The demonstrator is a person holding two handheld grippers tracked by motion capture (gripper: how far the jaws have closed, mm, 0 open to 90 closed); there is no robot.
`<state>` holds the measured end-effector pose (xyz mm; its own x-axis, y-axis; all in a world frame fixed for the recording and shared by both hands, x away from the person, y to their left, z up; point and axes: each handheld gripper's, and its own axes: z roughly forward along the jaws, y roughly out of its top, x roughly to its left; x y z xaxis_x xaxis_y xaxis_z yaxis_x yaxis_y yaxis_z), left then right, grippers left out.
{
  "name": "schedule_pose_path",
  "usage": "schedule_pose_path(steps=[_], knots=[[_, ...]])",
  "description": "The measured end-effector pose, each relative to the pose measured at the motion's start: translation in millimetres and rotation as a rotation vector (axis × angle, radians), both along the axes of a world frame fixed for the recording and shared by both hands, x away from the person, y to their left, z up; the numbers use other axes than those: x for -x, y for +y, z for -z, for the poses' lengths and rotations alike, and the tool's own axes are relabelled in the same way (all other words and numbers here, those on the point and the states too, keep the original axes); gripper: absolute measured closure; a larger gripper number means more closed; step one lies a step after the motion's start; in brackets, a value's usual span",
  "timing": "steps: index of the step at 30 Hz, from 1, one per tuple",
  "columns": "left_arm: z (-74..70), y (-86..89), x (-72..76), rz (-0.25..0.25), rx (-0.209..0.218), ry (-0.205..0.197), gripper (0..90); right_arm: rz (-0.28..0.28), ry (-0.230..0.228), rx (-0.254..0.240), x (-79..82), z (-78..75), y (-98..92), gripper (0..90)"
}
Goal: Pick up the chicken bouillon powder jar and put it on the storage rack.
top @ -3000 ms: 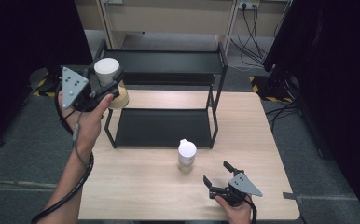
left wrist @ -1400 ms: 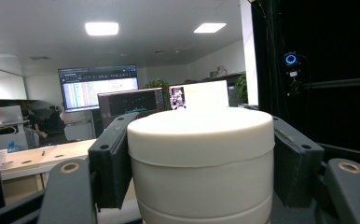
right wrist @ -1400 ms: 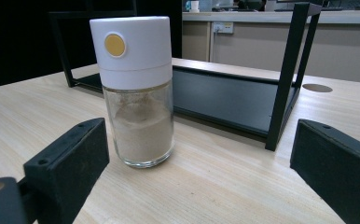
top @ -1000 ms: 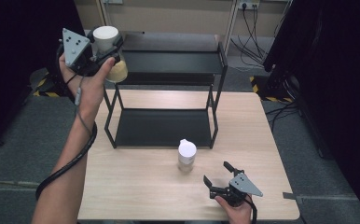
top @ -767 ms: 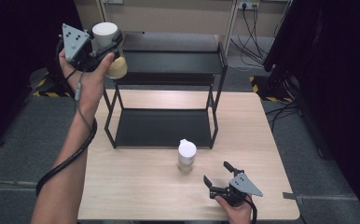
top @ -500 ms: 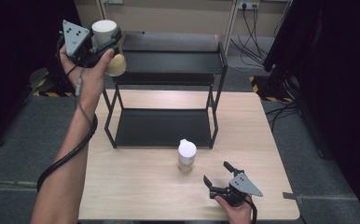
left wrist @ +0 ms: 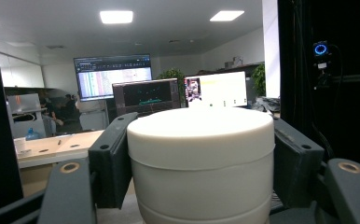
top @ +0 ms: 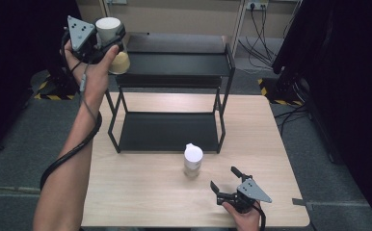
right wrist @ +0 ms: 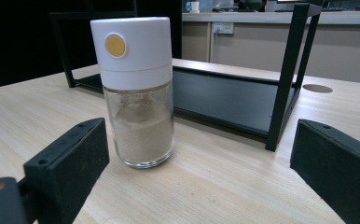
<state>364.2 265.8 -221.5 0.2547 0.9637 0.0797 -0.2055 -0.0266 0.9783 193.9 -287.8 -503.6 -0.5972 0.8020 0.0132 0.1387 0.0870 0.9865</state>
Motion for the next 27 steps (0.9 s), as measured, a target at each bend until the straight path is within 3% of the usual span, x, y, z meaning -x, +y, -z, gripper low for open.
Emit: schedule_pose_path(steps=[27], knots=[[7.5, -4.0, -29.2, -0.006, -0.007, 0.043, 32.4, -0.004, -0.004, 0.000, 0.1, 0.5, -0.5, 4.6]])
